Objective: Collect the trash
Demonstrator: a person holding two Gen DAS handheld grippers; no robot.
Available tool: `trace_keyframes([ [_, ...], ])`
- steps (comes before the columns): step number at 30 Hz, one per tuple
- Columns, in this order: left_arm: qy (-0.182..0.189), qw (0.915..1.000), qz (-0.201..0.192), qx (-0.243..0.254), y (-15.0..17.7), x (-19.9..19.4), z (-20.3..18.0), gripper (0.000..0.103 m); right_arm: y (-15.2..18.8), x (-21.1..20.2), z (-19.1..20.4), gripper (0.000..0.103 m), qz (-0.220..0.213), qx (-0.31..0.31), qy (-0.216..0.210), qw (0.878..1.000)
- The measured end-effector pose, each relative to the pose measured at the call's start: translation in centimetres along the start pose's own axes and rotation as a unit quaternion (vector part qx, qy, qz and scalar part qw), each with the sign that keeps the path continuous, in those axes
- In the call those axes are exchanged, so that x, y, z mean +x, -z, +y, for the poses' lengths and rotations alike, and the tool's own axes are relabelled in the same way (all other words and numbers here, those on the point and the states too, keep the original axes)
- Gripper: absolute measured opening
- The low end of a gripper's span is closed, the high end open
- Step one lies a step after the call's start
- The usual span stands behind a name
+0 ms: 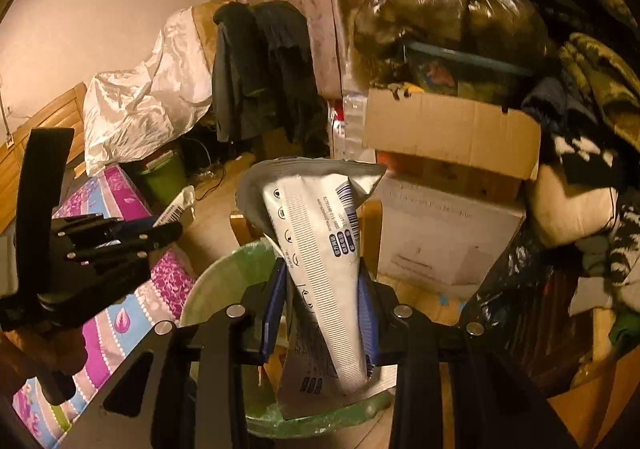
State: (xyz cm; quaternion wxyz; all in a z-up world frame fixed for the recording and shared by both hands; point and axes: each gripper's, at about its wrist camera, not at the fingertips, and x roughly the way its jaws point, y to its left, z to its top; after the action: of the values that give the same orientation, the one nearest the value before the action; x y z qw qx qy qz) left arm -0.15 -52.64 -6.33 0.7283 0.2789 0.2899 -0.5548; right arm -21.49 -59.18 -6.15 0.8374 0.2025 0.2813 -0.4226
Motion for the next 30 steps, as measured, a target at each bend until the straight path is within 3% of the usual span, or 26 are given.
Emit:
trace_keyframes([
  [13,0.004,0.9996,0.002,0.028,0.3,0.2,-2.1,0.019,1.3,1.2,0.2,0.034,0.022,0.012,-0.013,1.0],
  [30,0.005,0.9998,0.005,0.019,0.4,0.6,-1.6,0.019,0.7,1.3,1.6,0.034,0.022,0.0,-0.029,0.999],
])
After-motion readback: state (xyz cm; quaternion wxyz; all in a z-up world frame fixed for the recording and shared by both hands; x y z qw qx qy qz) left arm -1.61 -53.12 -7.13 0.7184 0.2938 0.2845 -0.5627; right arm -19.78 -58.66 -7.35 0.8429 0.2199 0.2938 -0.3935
